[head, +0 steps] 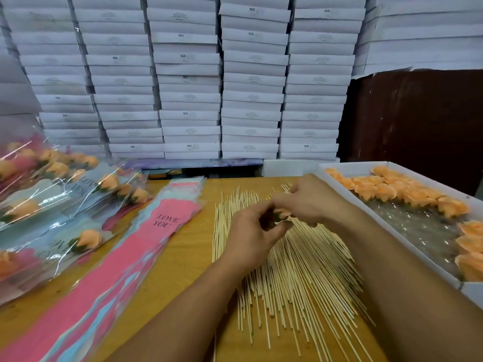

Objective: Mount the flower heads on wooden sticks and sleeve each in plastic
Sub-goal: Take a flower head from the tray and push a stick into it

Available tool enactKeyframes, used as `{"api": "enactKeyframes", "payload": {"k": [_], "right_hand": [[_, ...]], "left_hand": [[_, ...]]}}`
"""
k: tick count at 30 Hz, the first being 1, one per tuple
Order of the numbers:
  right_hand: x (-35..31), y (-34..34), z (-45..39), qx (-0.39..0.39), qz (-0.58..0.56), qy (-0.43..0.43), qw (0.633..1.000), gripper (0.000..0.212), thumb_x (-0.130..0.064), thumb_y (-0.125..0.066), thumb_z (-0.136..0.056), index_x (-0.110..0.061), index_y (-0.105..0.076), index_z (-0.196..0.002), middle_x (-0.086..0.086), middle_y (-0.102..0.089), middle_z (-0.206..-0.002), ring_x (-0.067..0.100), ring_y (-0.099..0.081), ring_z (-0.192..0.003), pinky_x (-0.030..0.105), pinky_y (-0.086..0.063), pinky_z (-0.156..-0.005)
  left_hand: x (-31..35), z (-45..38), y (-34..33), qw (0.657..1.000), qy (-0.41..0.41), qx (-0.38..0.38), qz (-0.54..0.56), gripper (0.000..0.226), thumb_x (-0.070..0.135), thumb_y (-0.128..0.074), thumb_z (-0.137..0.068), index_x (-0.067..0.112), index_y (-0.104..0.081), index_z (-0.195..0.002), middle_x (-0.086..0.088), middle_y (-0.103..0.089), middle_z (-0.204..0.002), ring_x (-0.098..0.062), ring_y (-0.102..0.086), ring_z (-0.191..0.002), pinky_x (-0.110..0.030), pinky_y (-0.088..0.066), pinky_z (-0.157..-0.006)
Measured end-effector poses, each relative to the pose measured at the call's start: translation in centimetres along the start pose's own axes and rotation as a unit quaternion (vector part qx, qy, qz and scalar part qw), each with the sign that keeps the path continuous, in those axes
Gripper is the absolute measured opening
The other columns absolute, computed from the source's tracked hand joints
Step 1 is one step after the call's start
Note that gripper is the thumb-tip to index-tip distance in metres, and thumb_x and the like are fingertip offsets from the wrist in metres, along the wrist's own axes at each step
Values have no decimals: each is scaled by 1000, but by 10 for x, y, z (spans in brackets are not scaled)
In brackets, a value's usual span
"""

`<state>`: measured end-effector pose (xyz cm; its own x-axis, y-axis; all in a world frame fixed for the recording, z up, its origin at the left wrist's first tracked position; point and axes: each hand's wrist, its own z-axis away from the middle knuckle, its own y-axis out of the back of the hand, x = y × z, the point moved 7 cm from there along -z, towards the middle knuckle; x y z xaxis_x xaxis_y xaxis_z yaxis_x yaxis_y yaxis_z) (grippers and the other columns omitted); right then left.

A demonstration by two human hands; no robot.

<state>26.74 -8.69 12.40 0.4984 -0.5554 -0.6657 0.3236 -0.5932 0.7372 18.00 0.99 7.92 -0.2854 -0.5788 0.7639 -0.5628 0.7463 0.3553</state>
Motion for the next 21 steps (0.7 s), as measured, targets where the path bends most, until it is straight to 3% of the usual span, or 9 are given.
{"api": "enactKeyframes", "payload": {"k": [2,6,10,12,14,16,21], "right_hand": [[-1,-10,-7,-16,-48,14,999,35,-38,-69,-81,-6,-65,-68,3,-47,-49,20,-42,-48,32,-34,-50],[8,-28,-17,-41,-110,24,993,25,-29,-70,-83,-8,-65,-72,6,-45,-55,21,-39,-52,34,-30,-51],[19,-36,-19,-59,-202,31,977,38,-42,-70,-92,-7,-72,-77,-1,-57,-56,14,-50,-50,28,-39,-46],[28,-31,-21,-24,-227,11,974,43,-48,-63,-96,-10,-75,-80,0,-63,-61,11,-53,-49,25,-41,-45],[40,-20,-27,71,-60,-3,996,43,-43,-63,-97,-8,-71,-73,3,-61,-60,14,-52,-49,27,-41,-47],[44,-22,-28,96,130,-18,987,41,-38,-67,-93,-12,-56,-63,0,-52,-56,16,-46,-49,28,-35,-49],[47,-41,-28,70,245,-48,966,44,-44,-76,-85,-23,-40,-71,-3,-49,-74,12,-46,-61,28,-30,-48]], "left_hand": [[-7,-2,8,999,8,30,-18,23,20,-79,-84,23,-74,-107,8,-72,-88,-12,-67,-84,-32,-55,-78],[-14,-2,17,997,9,53,-57,22,34,-80,-82,30,-71,-102,14,-67,-79,-4,-61,-74,-19,-51,-65],[-18,-5,17,993,28,64,-99,16,34,-76,-86,27,-73,-100,11,-67,-78,-2,-61,-76,-18,-50,-64],[-20,-5,20,990,38,80,-107,9,31,-74,-88,27,-72,-96,12,-62,-70,2,-57,-71,-14,-44,-59],[-23,-6,22,989,53,93,-105,8,32,-73,-88,27,-72,-94,12,-62,-70,2,-57,-71,-15,-44,-58],[-27,-6,21,988,63,99,-97,10,35,-73,-88,26,-73,-94,10,-66,-73,-2,-60,-75,-22,-50,-61],[-26,-5,21,987,65,101,-105,13,36,-72,-88,25,-73,-96,9,-66,-74,-2,-59,-76,-21,-48,-60]]}}
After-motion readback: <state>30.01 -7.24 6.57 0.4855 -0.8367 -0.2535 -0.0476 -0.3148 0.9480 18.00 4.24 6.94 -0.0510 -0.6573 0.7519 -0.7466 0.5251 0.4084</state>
